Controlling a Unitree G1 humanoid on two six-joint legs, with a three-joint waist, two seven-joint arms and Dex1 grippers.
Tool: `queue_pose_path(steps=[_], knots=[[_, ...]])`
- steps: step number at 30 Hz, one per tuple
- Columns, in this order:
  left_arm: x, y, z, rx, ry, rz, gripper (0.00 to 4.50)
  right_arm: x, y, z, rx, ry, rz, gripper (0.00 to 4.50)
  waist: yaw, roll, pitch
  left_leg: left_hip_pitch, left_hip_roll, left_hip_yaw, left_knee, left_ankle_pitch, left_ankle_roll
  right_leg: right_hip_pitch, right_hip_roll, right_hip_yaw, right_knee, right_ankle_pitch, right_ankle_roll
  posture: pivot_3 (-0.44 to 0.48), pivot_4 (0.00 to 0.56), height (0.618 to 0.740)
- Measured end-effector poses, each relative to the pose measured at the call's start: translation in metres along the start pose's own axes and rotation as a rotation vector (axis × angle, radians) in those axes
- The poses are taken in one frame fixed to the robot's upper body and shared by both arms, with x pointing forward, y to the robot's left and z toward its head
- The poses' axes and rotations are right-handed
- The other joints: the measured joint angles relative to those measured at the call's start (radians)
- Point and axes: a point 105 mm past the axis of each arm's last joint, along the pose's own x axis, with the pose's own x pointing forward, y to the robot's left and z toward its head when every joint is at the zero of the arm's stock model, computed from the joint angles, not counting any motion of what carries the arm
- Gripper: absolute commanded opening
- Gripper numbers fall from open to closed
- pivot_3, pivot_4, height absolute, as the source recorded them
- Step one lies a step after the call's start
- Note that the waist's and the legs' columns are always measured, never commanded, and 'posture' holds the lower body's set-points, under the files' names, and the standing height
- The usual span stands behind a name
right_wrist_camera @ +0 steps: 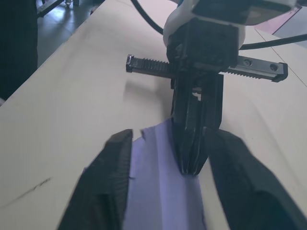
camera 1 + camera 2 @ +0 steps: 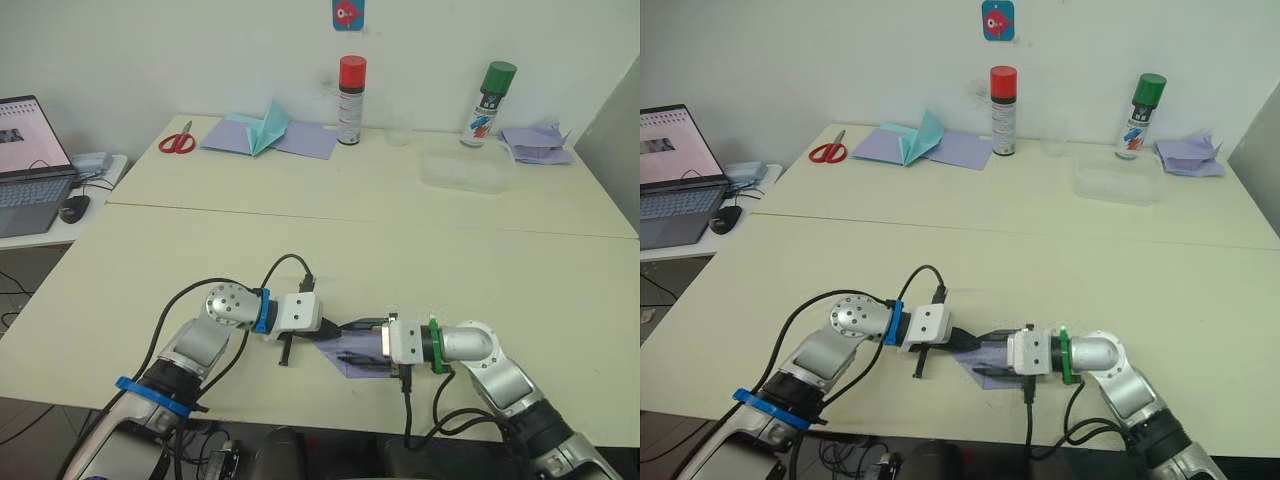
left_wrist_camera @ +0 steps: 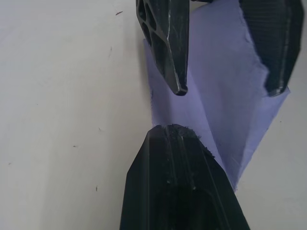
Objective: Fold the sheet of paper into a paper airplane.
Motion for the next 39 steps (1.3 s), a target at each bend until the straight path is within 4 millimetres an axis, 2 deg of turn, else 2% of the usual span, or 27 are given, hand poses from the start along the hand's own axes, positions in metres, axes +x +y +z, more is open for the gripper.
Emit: queue_pose_path(steps=[4, 11, 18, 31, 34, 36, 39], knots=[[-0.001, 0.002, 0.0, 0.01, -0.001, -0.003, 0.0, -0.002, -0.009, 0.002, 0.014, -0.003, -0.017, 0.06, 0.001, 0.0, 0.0, 0.0, 0.0, 0.0, 0.0, 0.0, 0.0, 0.0, 0.0, 0.0, 0.0, 0.0, 0.0, 0.0, 0.15, 0.74], [-0.003, 0.003, -0.002, 0.012, 0.01, -0.012, 0.0, 0.001, -0.017, -0.003, 0.094, 0.024, -0.052, 0.06, -0.003, 0.0, 0.0, 0.0, 0.001, 0.0, 0.0, 0.0, 0.0, 0.0, 0.0, 0.0, 0.0, 0.0, 0.0, 0.0, 0.15, 0.74], [-0.017, 0.005, -0.007, 0.013, 0.06, -0.001, 0.0, 0.005, -0.017, -0.028, 0.124, 0.148, -0.08, 0.06, -0.007, 0.0, -0.001, 0.001, 0.001, 0.0, -0.002, 0.0, 0.0, -0.001, 0.0, 0.0, 0.0, -0.001, -0.001, 0.0, 0.15, 0.74], [-0.03, 0.009, -0.014, -0.081, 0.072, 0.064, 0.0, 0.012, -0.016, -0.03, 0.071, 0.166, -0.062, 0.06, -0.009, 0.0, -0.002, 0.003, 0.002, 0.001, -0.009, 0.0, -0.001, -0.002, 0.0, 0.001, 0.0, -0.001, -0.001, 0.0, 0.15, 0.74], [-0.042, 0.013, -0.016, -0.156, 0.068, 0.107, 0.0, 0.012, -0.016, -0.03, 0.063, 0.16, -0.061, 0.06, -0.01, 0.0, -0.002, 0.003, 0.002, 0.001, -0.011, 0.0, -0.001, -0.004, 0.0, 0.001, 0.0, -0.001, -0.001, 0.0, 0.15, 0.74], [-0.048, 0.016, -0.005, -0.208, 0.014, 0.139, 0.0, 0.012, -0.016, -0.03, 0.058, 0.158, -0.06, 0.06, -0.009, 0.0, -0.001, 0.002, 0.002, 0.001, -0.011, 0.0, -0.001, -0.004, 0.0, 0.0, 0.0, -0.001, -0.001, 0.0, 0.15, 0.74], [-0.043, 0.009, 0.02, -0.186, -0.051, 0.108, 0.0, 0.012, -0.016, -0.03, 0.054, 0.156, -0.058, 0.06, -0.01, 0.0, -0.001, 0.002, 0.002, 0.001, -0.013, 0.0, -0.001, -0.004, -0.001, 0.001, -0.002, -0.001, -0.002, 0.0, 0.15, 0.74]])
